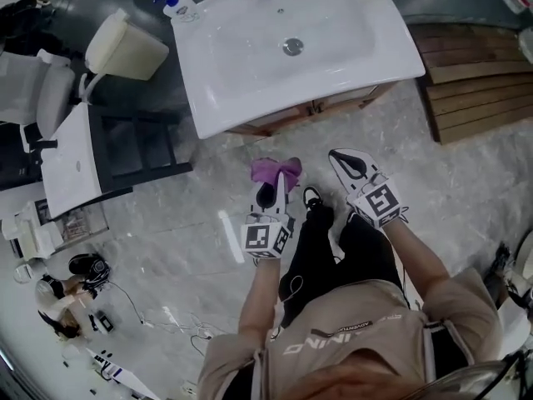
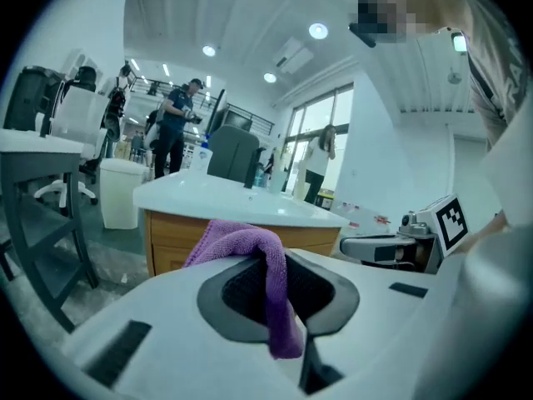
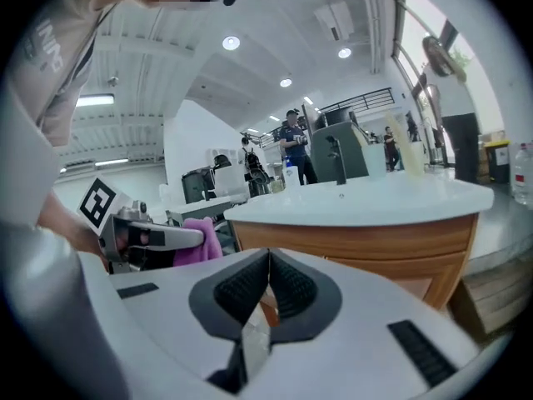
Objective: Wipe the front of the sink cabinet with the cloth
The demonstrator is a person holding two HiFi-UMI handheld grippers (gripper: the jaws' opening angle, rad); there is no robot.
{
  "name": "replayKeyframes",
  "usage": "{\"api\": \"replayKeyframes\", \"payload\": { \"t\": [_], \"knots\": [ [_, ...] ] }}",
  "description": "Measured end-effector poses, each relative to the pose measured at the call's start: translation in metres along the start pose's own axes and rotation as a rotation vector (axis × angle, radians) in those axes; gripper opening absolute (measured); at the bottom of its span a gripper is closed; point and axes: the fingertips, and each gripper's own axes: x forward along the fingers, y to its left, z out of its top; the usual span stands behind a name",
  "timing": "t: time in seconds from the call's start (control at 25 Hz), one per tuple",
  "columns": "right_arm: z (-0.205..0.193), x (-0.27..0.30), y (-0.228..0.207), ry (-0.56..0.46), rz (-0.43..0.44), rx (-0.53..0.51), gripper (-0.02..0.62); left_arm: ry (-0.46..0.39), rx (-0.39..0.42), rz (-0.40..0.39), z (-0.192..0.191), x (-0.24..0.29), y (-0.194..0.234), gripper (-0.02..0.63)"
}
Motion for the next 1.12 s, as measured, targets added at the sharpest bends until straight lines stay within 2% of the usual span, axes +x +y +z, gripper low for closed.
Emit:
{"api": "replayKeyframes", "payload": {
  "t": [0.28, 0.44, 0.56, 0.72, 0.88, 1.12],
  "knots": [
    [0.093, -0.061, 0.008, -0.035, -0.106, 0.180, 0.012, -0.014, 0.018, -0.040, 0.102, -0.054, -0.044, 0.037],
    [0.147, -0.095, 0.019, -0.057, -0.130, 0.178, 0.012, -0.041, 0.042, -0.064, 0.151, -0.083, -0.063, 0.037],
    [0.177, -0.117, 0.032, -0.061, -0.151, 0.104, 0.012, -0.056, 0.056, -0.063, 0.178, -0.100, -0.071, 0.037],
    [0.202, -0.132, 0.063, -0.045, -0.147, -0.114, 0.012, -0.092, 0.090, -0.034, 0.205, -0.120, -0.072, 0.037],
    [0.234, -0.135, 0.082, -0.089, -0.100, -0.109, 0.012, -0.131, 0.123, -0.029, 0.234, -0.123, -0.072, 0.037],
    [0.280, -0.137, 0.098, -0.158, -0.109, -0.187, 0.012, -0.187, 0.170, -0.036, 0.275, -0.129, -0.065, 0.037]
  ]
}}
